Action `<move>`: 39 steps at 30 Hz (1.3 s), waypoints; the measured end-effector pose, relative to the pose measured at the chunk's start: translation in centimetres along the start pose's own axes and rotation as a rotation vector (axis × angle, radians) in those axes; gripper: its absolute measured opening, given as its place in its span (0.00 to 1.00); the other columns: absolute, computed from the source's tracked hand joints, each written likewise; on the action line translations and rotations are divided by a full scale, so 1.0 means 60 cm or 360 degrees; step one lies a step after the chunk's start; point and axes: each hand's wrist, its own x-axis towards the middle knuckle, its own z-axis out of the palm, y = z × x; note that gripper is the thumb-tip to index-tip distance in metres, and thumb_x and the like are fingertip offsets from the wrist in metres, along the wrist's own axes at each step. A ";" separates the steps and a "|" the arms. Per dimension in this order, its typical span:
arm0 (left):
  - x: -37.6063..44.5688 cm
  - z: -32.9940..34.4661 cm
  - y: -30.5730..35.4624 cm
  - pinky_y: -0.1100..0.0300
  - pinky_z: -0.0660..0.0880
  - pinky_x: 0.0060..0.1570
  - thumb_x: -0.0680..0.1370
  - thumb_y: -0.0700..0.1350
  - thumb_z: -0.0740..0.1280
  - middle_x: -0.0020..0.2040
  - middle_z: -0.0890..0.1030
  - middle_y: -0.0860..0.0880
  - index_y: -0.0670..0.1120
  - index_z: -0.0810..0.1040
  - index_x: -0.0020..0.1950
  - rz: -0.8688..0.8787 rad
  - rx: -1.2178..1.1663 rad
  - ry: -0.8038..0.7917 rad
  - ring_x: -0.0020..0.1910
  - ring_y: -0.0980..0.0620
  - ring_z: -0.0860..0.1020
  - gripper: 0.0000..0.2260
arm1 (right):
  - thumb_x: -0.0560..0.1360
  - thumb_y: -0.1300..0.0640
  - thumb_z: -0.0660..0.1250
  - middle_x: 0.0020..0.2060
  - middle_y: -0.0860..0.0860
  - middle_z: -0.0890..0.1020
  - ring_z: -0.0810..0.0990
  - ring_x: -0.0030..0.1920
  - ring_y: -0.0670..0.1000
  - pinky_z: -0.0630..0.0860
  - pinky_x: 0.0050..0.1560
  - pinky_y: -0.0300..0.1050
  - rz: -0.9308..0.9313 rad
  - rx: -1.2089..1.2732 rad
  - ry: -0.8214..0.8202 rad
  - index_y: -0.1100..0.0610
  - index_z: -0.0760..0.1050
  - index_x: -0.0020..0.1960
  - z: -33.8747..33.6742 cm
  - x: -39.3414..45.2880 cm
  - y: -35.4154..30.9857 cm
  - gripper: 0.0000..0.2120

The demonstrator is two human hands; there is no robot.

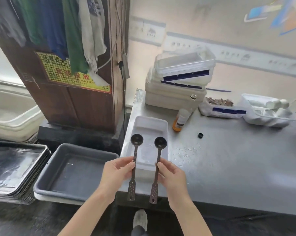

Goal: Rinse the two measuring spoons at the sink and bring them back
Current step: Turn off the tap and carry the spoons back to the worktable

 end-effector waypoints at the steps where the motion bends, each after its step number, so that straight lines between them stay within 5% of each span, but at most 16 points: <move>1: 0.023 0.010 0.004 0.64 0.81 0.47 0.77 0.41 0.71 0.48 0.88 0.55 0.53 0.86 0.52 0.0006 0.0011 0.0003 0.49 0.56 0.86 0.08 | 0.81 0.59 0.71 0.51 0.48 0.90 0.89 0.53 0.48 0.84 0.60 0.48 0.0013 0.0008 0.0000 0.52 0.84 0.60 0.000 0.024 -0.005 0.09; 7: 0.168 0.066 0.011 0.60 0.82 0.50 0.78 0.41 0.70 0.48 0.88 0.54 0.53 0.86 0.53 0.0032 0.0201 0.0065 0.48 0.55 0.86 0.10 | 0.81 0.63 0.70 0.49 0.48 0.90 0.89 0.51 0.46 0.84 0.48 0.37 0.0122 0.0073 -0.0020 0.50 0.84 0.55 0.012 0.176 -0.042 0.09; 15: 0.320 0.137 -0.028 0.52 0.81 0.54 0.78 0.40 0.68 0.49 0.87 0.54 0.54 0.85 0.52 -0.0145 0.0321 0.0317 0.49 0.53 0.85 0.10 | 0.81 0.63 0.68 0.51 0.49 0.87 0.86 0.53 0.49 0.81 0.52 0.42 0.0320 -0.0056 0.0113 0.52 0.82 0.57 0.047 0.358 -0.024 0.09; 19: 0.356 0.163 -0.060 0.61 0.80 0.48 0.79 0.39 0.66 0.47 0.85 0.59 0.57 0.83 0.53 -0.0198 0.0399 0.0372 0.47 0.58 0.83 0.13 | 0.82 0.64 0.66 0.51 0.53 0.87 0.86 0.53 0.53 0.83 0.58 0.50 0.0440 -0.0187 0.0118 0.56 0.81 0.58 0.064 0.411 0.011 0.09; 25: 0.405 0.166 -0.099 0.74 0.74 0.37 0.79 0.36 0.63 0.47 0.83 0.56 0.57 0.81 0.52 -0.0319 0.0553 0.0389 0.42 0.64 0.81 0.16 | 0.84 0.62 0.60 0.49 0.50 0.85 0.84 0.48 0.49 0.79 0.44 0.43 0.0486 -0.0430 0.0216 0.50 0.77 0.54 0.084 0.440 0.054 0.09; 33: 0.438 0.159 -0.143 0.58 0.80 0.53 0.78 0.30 0.61 0.50 0.84 0.50 0.49 0.81 0.61 -0.0426 0.0556 0.0334 0.50 0.55 0.83 0.19 | 0.84 0.61 0.61 0.51 0.51 0.85 0.84 0.51 0.52 0.82 0.58 0.55 0.0452 -0.0661 0.0242 0.54 0.78 0.57 0.086 0.464 0.092 0.08; 39: 0.437 0.159 -0.153 0.74 0.75 0.50 0.77 0.30 0.60 0.51 0.85 0.54 0.49 0.81 0.62 -0.0391 0.0632 0.0321 0.50 0.64 0.82 0.21 | 0.84 0.61 0.62 0.55 0.53 0.83 0.83 0.55 0.53 0.79 0.62 0.53 0.0351 -0.0776 0.0242 0.55 0.79 0.59 0.089 0.467 0.103 0.08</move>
